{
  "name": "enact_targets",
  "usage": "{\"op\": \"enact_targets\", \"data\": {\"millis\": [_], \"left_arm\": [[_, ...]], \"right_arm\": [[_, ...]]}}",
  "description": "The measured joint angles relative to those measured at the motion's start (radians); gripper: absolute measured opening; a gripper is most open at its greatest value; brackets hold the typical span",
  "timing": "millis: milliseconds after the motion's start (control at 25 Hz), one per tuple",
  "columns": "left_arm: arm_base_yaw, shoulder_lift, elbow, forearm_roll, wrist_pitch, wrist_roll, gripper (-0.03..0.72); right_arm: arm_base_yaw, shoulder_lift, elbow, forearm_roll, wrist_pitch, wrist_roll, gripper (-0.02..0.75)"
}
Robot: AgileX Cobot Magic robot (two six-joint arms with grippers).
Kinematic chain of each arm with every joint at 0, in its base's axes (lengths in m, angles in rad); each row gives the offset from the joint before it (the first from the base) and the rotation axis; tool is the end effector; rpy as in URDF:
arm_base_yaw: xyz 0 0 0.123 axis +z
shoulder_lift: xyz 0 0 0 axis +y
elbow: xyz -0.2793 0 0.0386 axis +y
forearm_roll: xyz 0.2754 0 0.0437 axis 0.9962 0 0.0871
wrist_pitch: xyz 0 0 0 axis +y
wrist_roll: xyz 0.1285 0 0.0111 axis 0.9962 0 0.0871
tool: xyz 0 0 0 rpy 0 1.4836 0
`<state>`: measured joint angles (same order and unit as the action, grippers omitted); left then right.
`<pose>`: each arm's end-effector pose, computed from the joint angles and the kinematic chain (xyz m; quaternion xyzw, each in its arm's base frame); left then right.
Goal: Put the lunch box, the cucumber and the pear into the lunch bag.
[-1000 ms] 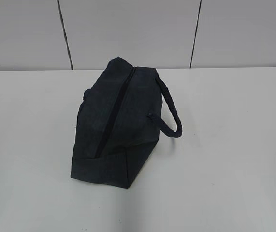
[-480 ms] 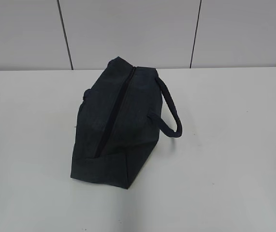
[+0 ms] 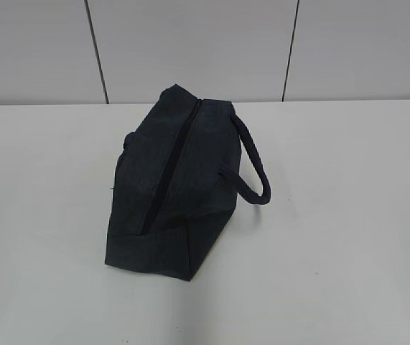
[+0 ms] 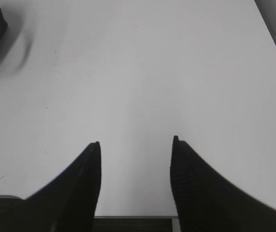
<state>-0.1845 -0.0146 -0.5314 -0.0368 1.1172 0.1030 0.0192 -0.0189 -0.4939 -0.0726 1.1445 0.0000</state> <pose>0.0453 -0.0128 0.2778 0.1242 0.8467 -0.0394 0.5158 0.0488 -0.0076 0.2628 -0.0052 0.8706 -0.0314 0.4909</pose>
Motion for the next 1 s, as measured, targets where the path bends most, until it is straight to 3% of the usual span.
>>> {"op": "enact_targets", "data": {"millis": [1000], "left_arm": [[0.0,0.0,0.0,0.0,0.0,0.0,0.241]], "right_arm": [[0.0,0.0,0.0,-0.002,0.0,0.0,0.371]]}}
